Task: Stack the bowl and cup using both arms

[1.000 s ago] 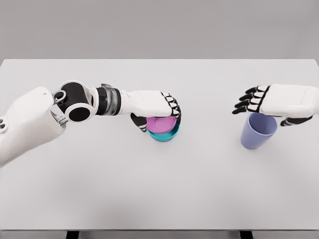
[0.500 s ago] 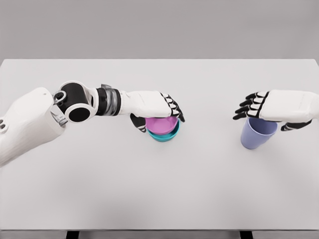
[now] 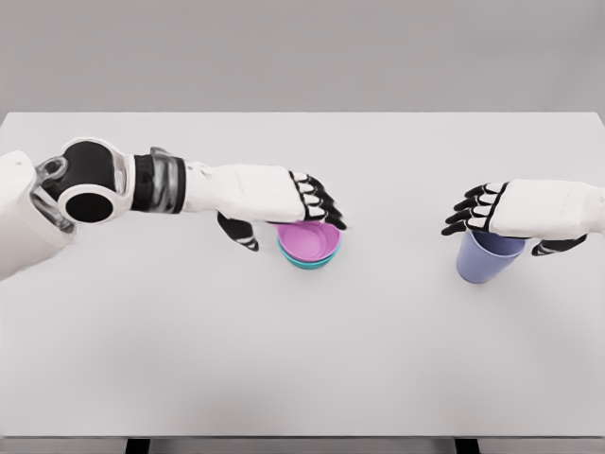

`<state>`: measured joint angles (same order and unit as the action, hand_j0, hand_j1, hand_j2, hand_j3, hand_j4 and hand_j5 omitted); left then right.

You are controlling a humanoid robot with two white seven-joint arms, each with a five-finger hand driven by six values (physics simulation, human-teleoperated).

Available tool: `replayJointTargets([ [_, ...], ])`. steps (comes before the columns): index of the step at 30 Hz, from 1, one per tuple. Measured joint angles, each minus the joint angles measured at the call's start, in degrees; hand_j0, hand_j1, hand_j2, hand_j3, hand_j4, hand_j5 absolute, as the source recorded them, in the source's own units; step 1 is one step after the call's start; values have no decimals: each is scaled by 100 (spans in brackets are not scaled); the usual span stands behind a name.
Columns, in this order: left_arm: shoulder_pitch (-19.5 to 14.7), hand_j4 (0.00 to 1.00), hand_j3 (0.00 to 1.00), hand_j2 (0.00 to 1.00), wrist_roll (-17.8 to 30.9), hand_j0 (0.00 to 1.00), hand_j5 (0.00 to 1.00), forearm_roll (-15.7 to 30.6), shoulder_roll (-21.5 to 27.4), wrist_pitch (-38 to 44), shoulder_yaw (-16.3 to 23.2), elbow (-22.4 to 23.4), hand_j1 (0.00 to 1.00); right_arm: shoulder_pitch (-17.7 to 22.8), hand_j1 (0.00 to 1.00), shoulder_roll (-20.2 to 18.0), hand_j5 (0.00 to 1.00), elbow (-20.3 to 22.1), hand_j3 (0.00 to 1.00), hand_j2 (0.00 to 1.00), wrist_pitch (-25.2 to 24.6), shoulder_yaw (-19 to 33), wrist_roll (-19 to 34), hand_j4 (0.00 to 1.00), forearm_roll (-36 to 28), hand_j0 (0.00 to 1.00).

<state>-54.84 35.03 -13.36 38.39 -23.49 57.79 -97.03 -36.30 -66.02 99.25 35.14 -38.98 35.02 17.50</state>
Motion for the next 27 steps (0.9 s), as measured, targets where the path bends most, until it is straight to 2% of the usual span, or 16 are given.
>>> replayJointTargets([
  [3,0,100,100,100,0,100,100,781,575,-701,-351,-97,100,0,100,27,100,-67,100,100,0,-60,0,100,5,100],
  [8,175,100,100,100,0,100,100,2376,1756,-1079,-711,-123,100,0,100,73,100,-183,100,100,0,-173,0,100,17,100],
  [10,737,100,100,100,0,100,100,3108,2193,-1128,-758,-85,100,0,100,106,100,-241,100,100,1,-207,0,100,23,100],
  [12,940,100,100,100,1,100,100,3654,2530,-1148,-790,32,100,0,100,127,100,-271,100,100,0,-226,0,100,23,100],
  [15,1239,100,100,100,0,100,100,4252,2776,-1162,-814,261,100,0,100,146,100,-290,100,100,0,-251,0,100,24,100],
  [18,1310,100,100,100,0,100,100,4589,2866,-1164,-826,426,100,-9,100,157,100,-298,100,100,0,-270,0,100,26,100],
  [22,1336,100,100,100,-1,100,100,4734,2889,-1165,-830,517,100,0,96,214,96,-307,96,96,0,-274,0,96,135,96],
  [25,1336,100,100,100,-1,100,100,4764,2888,-1166,-826,557,100,-9,73,233,73,-309,73,73,0,-272,0,73,166,73],
  [27,1336,100,100,100,-1,100,100,4771,2882,-1166,-825,569,100,-9,71,243,71,-310,71,71,0,-274,0,71,177,71],
])
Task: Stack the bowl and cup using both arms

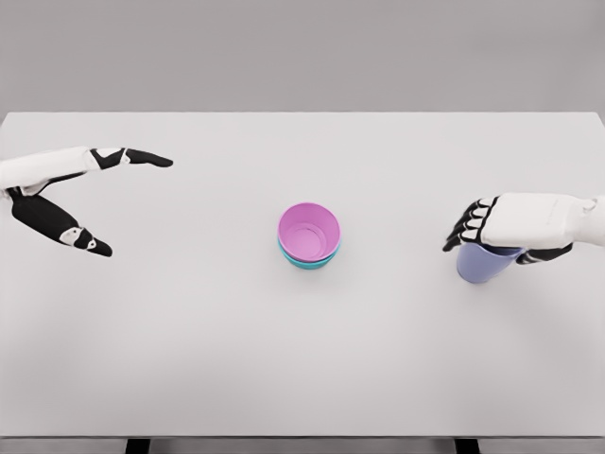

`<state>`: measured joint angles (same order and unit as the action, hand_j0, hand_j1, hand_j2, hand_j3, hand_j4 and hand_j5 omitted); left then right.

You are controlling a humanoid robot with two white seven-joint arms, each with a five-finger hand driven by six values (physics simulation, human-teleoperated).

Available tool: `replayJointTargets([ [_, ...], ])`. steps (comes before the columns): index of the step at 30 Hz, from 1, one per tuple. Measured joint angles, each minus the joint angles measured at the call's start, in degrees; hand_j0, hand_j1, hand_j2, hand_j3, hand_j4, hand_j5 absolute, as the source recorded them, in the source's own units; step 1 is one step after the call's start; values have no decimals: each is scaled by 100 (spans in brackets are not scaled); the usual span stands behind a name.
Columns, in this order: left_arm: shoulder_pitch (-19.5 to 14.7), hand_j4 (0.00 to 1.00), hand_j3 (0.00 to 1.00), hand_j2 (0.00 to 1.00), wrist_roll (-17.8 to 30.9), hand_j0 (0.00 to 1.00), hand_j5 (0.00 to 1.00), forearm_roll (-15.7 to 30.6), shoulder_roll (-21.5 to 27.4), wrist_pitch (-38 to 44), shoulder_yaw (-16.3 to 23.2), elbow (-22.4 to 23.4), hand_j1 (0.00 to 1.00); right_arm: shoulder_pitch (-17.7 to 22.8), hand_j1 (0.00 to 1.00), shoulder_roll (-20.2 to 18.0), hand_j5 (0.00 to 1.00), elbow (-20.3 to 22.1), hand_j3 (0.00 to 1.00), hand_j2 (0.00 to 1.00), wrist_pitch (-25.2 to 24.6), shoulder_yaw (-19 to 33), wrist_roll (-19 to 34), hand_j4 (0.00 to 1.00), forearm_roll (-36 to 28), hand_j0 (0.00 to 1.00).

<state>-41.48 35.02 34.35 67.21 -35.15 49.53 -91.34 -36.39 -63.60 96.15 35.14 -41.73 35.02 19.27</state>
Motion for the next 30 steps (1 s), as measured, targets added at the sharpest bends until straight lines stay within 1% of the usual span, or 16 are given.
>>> replayJointTargets([
  [1,0,100,100,100,0,100,100,2,-5,0,-2,3,100,0,68,5,68,0,68,68,0,1,-1,68,4,68],
  [3,0,100,100,100,0,100,100,3,-15,0,-4,8,100,0,65,12,65,-1,65,65,2,8,1,65,2,65],
  [9,9,100,100,100,0,100,100,6,-40,0,-7,12,100,-62,66,77,66,-46,66,66,1,69,0,66,-28,66],
  [14,9,100,100,100,0,100,100,6,-53,0,-7,18,100,-132,66,213,66,-69,66,66,1,339,1,66,-39,66],
  [22,9,100,100,100,0,100,100,6,-56,0,-7,21,100,-167,66,623,66,-54,66,66,2,752,2,66,-19,66],
  [24,9,100,100,100,0,100,100,6,-56,0,-7,21,100,-176,65,739,65,-30,65,65,3,798,2,65,-12,65],
  [30,9,100,100,100,0,100,100,6,-56,0,-7,21,100,-378,65,1017,65,132,65,65,3,853,3,65,-10,65],
])
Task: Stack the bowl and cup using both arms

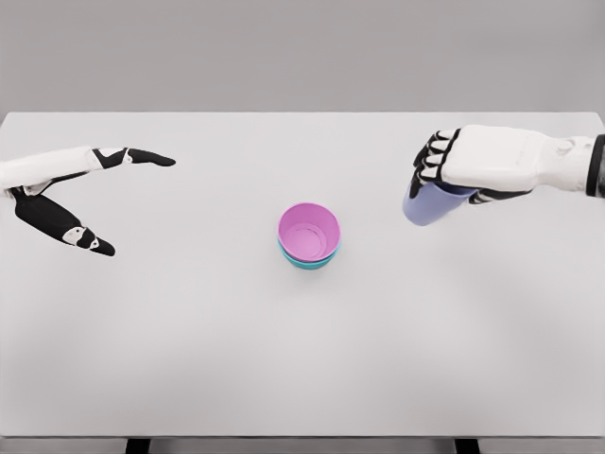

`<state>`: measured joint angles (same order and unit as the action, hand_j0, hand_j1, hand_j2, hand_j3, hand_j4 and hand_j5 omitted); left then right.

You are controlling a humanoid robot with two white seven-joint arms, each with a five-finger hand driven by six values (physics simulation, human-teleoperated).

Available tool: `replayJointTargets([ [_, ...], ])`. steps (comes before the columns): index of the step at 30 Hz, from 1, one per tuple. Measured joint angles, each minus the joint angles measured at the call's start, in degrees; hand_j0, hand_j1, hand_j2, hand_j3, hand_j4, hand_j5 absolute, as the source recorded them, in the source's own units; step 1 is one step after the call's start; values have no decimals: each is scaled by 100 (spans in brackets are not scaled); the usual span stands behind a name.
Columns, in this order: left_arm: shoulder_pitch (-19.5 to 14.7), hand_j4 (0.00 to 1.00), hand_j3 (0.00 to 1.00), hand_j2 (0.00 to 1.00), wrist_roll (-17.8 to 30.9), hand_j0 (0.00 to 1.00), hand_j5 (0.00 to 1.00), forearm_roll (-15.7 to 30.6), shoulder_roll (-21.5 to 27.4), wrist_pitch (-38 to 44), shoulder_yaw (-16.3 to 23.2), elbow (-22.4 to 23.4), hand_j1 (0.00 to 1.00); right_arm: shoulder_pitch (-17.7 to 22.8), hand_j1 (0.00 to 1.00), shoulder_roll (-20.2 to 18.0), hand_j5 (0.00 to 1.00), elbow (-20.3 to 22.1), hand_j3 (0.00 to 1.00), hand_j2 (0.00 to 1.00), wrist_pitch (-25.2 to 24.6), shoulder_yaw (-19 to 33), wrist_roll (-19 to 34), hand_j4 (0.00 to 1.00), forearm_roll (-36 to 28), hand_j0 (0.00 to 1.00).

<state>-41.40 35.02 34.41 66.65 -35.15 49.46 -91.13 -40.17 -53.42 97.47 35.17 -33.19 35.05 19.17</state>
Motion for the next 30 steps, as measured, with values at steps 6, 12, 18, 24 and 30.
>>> replayJointTargets([
  [6,0,100,100,100,0,100,100,0,3,0,-1,0,100,-97,66,285,66,184,66,66,2,-5,1,66,-4,66],
  [12,0,100,100,100,0,100,100,0,3,0,-1,0,100,-193,66,592,66,279,66,66,3,-75,2,66,-1,66],
  [18,0,100,100,100,0,100,100,0,2,0,0,0,100,-387,66,951,66,296,66,66,3,-360,2,66,3,66],
  [24,0,100,100,100,0,100,100,0,4,0,-1,0,100,-483,66,1132,66,298,66,66,0,-553,-1,66,0,66],
  [30,0,100,100,100,0,100,100,0,4,0,-2,3,100,-597,66,1295,66,299,66,66,-1,-743,-2,66,-2,66],
])
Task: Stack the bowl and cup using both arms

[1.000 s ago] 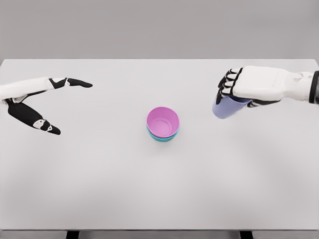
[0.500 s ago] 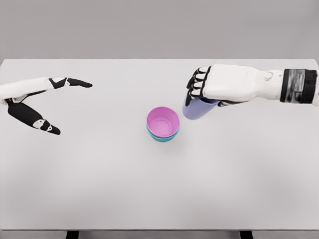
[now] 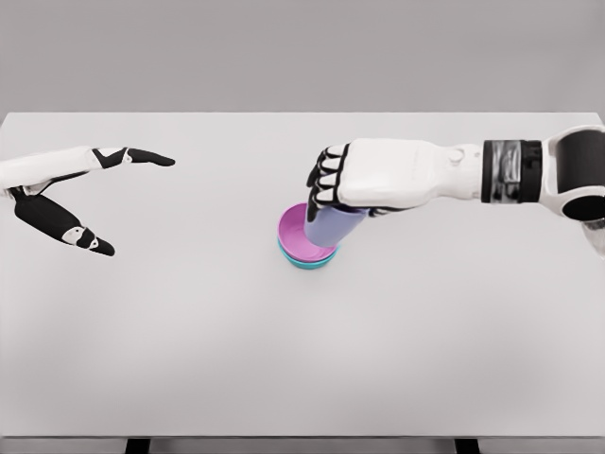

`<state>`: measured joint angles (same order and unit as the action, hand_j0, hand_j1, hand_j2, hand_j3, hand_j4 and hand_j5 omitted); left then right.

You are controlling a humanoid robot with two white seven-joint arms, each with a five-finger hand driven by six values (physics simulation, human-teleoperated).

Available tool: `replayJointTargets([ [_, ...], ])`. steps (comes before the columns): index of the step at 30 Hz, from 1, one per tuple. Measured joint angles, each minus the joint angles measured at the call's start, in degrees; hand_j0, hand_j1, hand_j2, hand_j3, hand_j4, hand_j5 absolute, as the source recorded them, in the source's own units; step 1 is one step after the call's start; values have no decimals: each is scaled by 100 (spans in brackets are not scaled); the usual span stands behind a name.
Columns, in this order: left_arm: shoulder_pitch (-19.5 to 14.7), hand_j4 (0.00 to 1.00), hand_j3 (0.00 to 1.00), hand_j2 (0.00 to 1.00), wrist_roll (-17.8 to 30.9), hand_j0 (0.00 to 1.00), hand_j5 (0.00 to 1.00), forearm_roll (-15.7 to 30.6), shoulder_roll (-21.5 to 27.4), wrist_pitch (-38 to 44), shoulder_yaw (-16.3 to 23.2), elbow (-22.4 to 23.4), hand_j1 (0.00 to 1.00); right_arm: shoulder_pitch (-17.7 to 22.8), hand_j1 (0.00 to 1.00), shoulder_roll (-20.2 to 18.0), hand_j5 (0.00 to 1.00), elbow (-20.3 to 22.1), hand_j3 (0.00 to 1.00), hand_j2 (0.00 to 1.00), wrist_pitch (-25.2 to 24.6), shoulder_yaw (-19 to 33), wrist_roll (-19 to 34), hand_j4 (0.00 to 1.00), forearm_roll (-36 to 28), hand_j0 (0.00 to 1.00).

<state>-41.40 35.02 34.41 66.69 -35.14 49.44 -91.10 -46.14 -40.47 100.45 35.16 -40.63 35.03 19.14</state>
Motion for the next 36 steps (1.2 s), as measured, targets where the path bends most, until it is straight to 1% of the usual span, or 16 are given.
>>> replayJointTargets([
  [8,0,100,100,100,0,100,100,0,0,0,2,20,100,-97,66,144,66,-25,66,66,0,-154,0,66,12,66],
  [12,0,100,100,100,0,100,100,0,0,0,2,22,100,-132,66,197,66,-138,66,66,0,-172,0,66,29,66],
  [16,0,100,100,100,0,100,100,2,-1,0,2,23,100,-185,66,278,66,-302,66,66,1,-324,0,66,44,66],
  [22,0,100,100,100,0,100,100,1,-2,0,2,23,100,-229,67,356,67,-384,67,67,1,-413,0,67,48,67],
  [36,0,100,100,100,0,100,100,5,1,0,2,23,100,-343,69,515,69,-729,69,69,1,-583,0,69,126,69],
])
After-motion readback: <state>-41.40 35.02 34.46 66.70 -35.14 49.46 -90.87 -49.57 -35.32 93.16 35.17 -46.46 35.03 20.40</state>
